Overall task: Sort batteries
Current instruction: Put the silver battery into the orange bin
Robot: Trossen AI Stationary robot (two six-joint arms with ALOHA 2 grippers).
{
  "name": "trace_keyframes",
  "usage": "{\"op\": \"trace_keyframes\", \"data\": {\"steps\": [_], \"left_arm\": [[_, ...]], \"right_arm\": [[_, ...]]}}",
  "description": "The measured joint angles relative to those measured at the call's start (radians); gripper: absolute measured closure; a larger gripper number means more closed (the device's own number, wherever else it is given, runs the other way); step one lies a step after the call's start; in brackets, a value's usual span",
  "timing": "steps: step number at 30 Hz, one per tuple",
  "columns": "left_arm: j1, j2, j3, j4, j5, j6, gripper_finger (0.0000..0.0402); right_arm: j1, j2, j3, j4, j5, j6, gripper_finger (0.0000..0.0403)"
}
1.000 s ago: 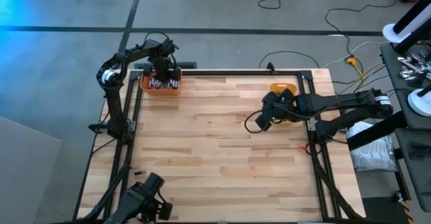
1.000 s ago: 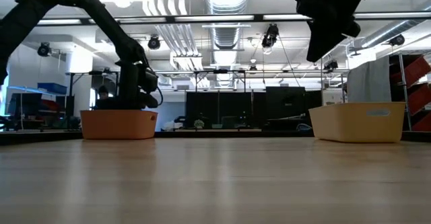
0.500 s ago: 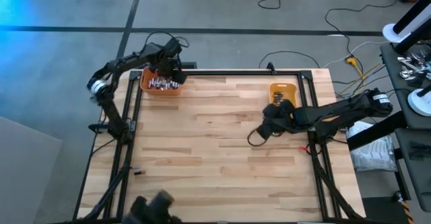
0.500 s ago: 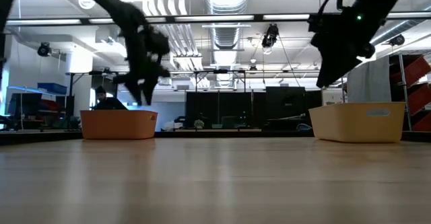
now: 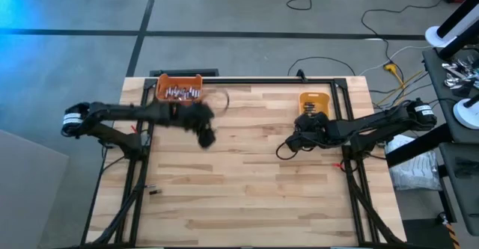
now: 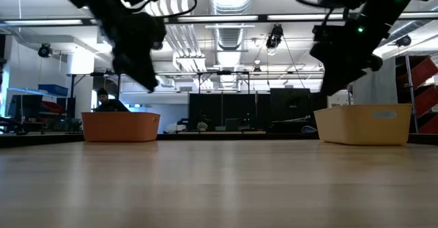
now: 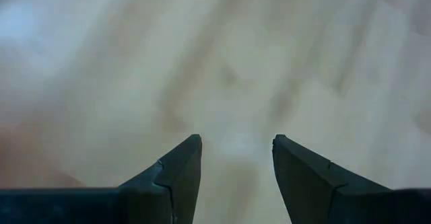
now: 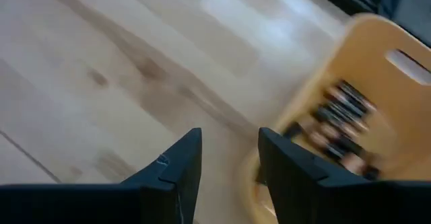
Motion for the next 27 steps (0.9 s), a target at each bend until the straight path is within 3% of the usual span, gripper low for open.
{"op": "trace_keyframes", "data": {"steps": [5, 12, 18, 23, 27], "left_arm": [[-0.264, -0.007, -0.118, 0.025, -0.012, -0.275, 0.0239], [-0.587, 0.036, -0.140, -0.132, 0.034, -0.516, 0.0246], [-0.770, 0.049, -0.167, -0.354, 0.051, -0.565, 0.0247], [-0.795, 0.034, -0.222, -0.416, 0.061, -0.598, 0.0247], [-0.796, 0.031, -0.284, -0.412, 0.185, -0.586, 0.0247]], "right_arm": [[-0.001, 0.000, -0.002, 0.245, 0.050, -0.092, 0.0286], [0.033, 0.007, 0.024, 0.543, -0.118, -0.192, 0.0316], [0.204, 0.071, 0.134, 0.441, -0.106, -0.132, 0.0332], [0.339, 0.182, 0.235, 0.328, -0.036, 0.023, 0.0329], [0.376, 0.279, 0.287, 0.308, -0.034, 0.112, 0.0318]]}}
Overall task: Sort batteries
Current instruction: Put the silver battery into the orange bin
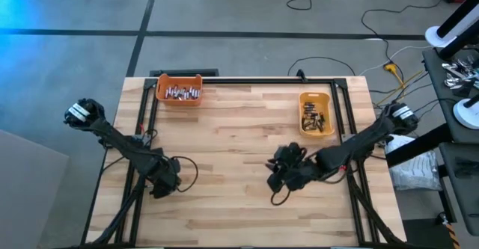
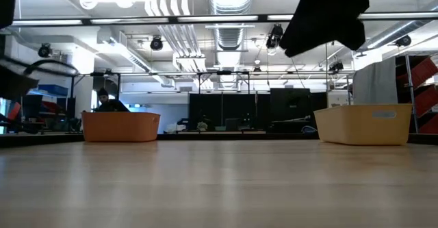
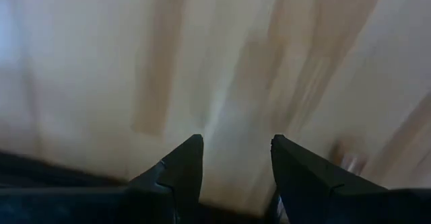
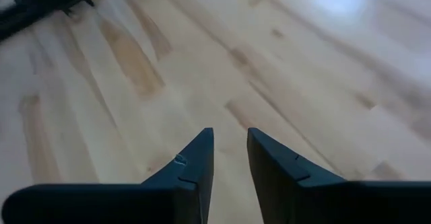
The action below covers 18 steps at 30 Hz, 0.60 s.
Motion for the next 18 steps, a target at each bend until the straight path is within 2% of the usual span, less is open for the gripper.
{"op": "trace_keyframes", "data": {"steps": [3, 9, 18], "left_arm": [[-0.008, -0.009, -0.027, -0.001, 0.065, 0.013, 0.0247], [-0.008, -0.056, 0.000, 0.008, 0.041, 0.016, 0.0247], [-0.040, -0.078, 0.001, -0.016, 0.103, -0.013, 0.0247]], "right_arm": [[0.004, 0.070, 0.041, -0.005, -0.006, 0.043, 0.0309], [0.004, 0.204, 0.154, -0.005, -0.005, 0.040, 0.0291], [0.002, 0.334, 0.276, -0.042, -0.008, 0.015, 0.0268]]}}
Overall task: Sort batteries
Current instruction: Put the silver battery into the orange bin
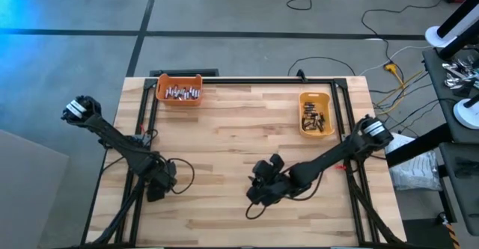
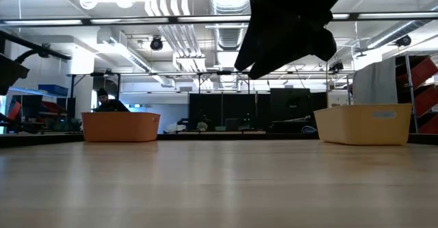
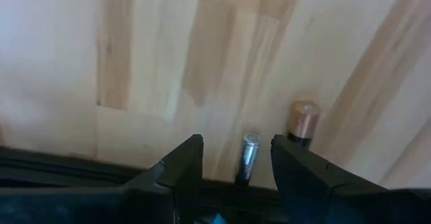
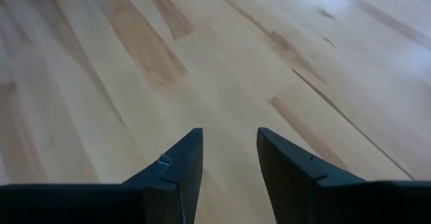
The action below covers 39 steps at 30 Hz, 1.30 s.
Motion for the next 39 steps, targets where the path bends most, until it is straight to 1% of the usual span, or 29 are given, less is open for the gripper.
{"op": "trace_keyframes", "data": {"steps": [6, 9, 15, 20, 24, 28, 30, 32, 35, 37, 38, 39], "left_arm": [[-0.029, -0.011, -0.007, 0.015, 0.025, -0.013, 0.0247], [-0.041, -0.011, -0.014, 0.014, 0.046, -0.028, 0.0247], [-0.110, -0.014, -0.047, 0.026, 0.056, -0.080, 0.0247], [-0.152, -0.013, -0.076, 0.111, 0.073, -0.113, 0.0247], [-0.164, -0.009, -0.131, 0.173, 0.083, -0.154, 0.0248], [-0.163, 0.000, -0.152, 0.181, 0.095, -0.160, 0.0251], [-0.163, 0.000, -0.153, 0.177, 0.086, -0.162, 0.0261], [-0.163, 0.000, -0.152, 0.169, 0.070, -0.168, 0.0282], [-0.154, 0.002, -0.151, 0.157, 0.052, -0.184, 0.0328], [-0.144, 0.002, -0.149, 0.147, 0.045, -0.193, 0.0363], [-0.140, 0.003, -0.142, 0.142, 0.036, -0.193, 0.0380], [-0.137, 0.004, -0.129, 0.134, 0.016, -0.192, 0.0387]], "right_arm": [[0.000, 0.009, 0.024, -0.060, -0.023, 0.012, 0.0259], [0.000, 0.007, 0.024, -0.089, -0.023, 0.028, 0.0262], [0.000, 0.007, 0.024, -0.108, -0.024, 0.033, 0.0268], [0.000, 0.006, 0.024, -0.119, -0.024, 0.033, 0.0261], [0.000, 0.004, 0.024, -0.120, -0.025, 0.033, 0.0253], [0.000, -0.007, 0.034, -0.146, -0.026, 0.007, 0.0250], [0.000, -0.016, 0.054, -0.185, -0.025, -0.009, 0.0252], [-0.003, -0.030, 0.076, -0.243, -0.023, -0.021, 0.0256], [-0.013, -0.063, 0.114, -0.340, -0.025, -0.031, 0.0264], [-0.024, -0.102, 0.167, -0.384, -0.041, -0.046, 0.0269], [-0.029, -0.128, 0.196, -0.385, -0.041, -0.083, 0.0271], [-0.032, -0.159, 0.227, -0.380, -0.037, -0.138, 0.0274]]}}
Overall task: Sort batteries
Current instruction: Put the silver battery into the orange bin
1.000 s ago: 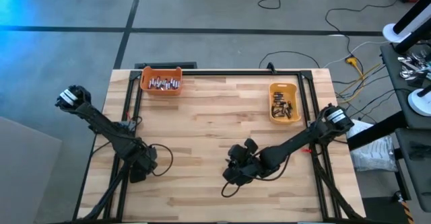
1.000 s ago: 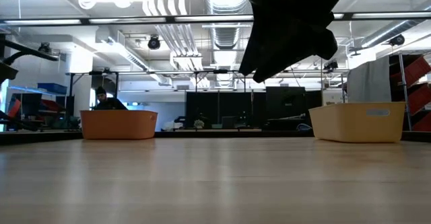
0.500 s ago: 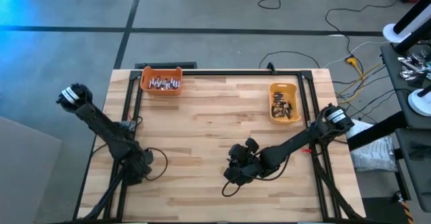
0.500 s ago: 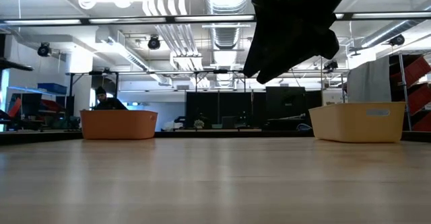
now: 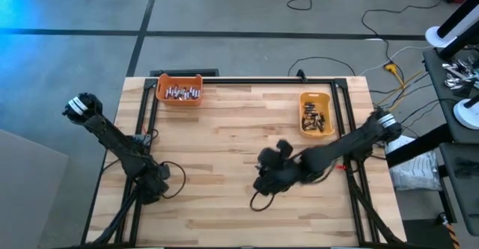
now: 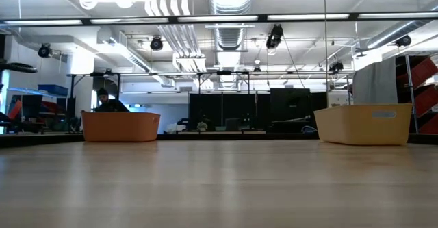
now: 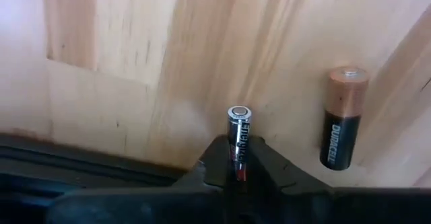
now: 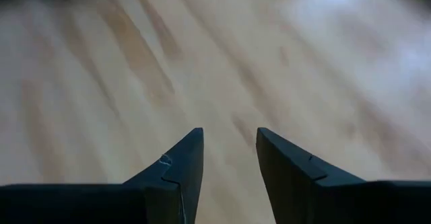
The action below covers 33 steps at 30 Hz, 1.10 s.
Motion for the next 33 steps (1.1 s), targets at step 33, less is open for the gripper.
{"op": "trace_keyframes", "data": {"steps": [33], "left_arm": [[1.766, 0.382, 0.823, -0.173, -0.269, 0.829, 0.0394]], "right_arm": [[-0.553, -0.448, 0.037, -0.362, -0.167, -0.714, 0.0318]]}}
